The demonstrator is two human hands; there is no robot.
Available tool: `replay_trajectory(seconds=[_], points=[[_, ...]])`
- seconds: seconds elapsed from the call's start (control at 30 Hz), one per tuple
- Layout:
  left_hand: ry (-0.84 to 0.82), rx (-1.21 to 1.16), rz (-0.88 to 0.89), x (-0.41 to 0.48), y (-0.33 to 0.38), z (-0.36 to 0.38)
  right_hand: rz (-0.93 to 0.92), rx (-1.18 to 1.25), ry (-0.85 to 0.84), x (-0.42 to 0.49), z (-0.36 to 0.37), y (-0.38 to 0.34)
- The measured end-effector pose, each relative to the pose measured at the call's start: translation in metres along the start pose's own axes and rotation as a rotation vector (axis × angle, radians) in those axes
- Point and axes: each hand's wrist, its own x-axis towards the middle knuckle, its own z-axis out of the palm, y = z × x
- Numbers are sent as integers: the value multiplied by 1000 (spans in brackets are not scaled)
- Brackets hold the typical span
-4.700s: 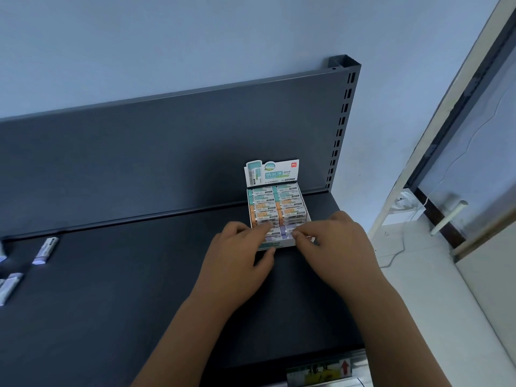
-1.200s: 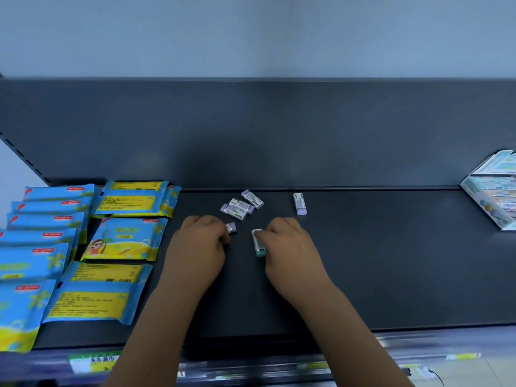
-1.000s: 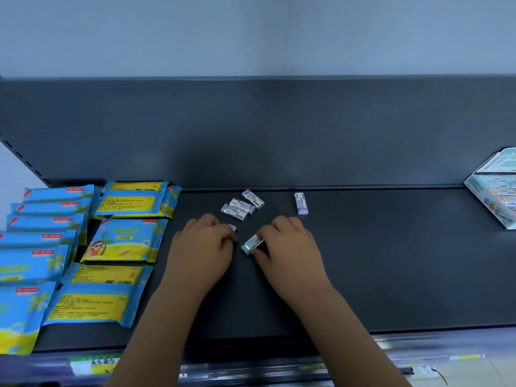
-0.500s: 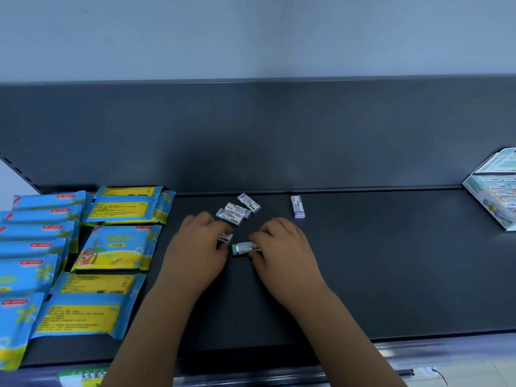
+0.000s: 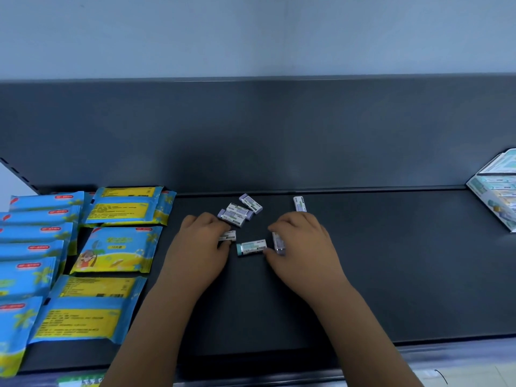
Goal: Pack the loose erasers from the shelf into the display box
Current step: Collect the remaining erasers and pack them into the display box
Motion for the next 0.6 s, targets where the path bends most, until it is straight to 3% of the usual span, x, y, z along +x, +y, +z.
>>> replay_trajectory(seconds=[0.27,0.6], points=[[-15,7,-1,0,1,-2,120,-2,-48,-2,-11,20],[7,-27,15,-2,4,-5,-88,71,-53,2,-6,23]])
